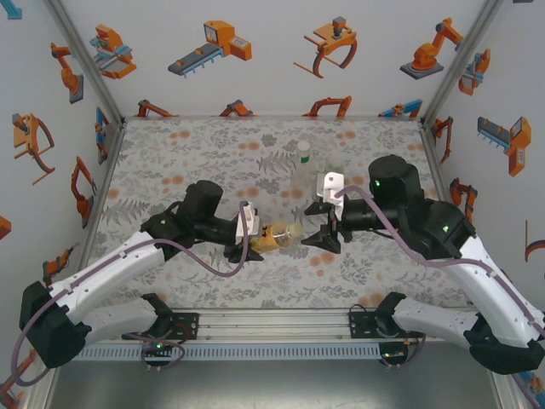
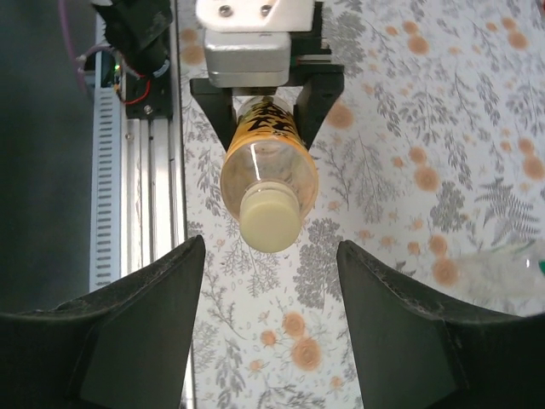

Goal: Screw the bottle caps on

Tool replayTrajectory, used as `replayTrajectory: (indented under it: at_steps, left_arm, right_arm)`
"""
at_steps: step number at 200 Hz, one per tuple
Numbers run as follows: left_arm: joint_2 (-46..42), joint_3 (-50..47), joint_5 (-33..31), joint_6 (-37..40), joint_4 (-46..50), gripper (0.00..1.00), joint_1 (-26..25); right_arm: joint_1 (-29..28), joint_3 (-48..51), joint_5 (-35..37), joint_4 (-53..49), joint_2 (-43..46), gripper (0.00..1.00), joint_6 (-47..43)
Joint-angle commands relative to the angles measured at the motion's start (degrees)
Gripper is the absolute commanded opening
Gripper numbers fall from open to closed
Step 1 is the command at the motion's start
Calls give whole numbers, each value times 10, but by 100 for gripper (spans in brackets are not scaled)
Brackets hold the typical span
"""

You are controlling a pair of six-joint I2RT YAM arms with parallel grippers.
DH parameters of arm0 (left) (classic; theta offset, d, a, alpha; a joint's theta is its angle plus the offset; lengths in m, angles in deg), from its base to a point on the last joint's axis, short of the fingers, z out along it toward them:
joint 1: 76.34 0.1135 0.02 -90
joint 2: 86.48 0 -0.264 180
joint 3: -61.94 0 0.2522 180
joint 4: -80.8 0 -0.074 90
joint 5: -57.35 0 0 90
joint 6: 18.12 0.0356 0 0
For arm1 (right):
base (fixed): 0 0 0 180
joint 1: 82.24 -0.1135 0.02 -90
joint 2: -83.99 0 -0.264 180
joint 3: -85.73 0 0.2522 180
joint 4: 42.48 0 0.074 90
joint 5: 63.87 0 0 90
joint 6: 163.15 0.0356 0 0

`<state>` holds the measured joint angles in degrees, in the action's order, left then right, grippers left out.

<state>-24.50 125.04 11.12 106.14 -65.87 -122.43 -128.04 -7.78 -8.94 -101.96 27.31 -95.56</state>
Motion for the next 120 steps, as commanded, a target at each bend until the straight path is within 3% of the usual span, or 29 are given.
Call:
replayTrajectory:
  at_steps: [1,37,120]
  left_arm:
    - [-12,21,45,9,31,0,-1]
    - [-9,24,44,0,31,0,-2]
    - [-5,29,44,-6,30,0,-2]
  right_arm:
    - [-2,16,-50,25,1,57,-58]
    - [-3,38,-80,61,-1,53,-41]
    - [-14,54,-58,77,-2,39,-29]
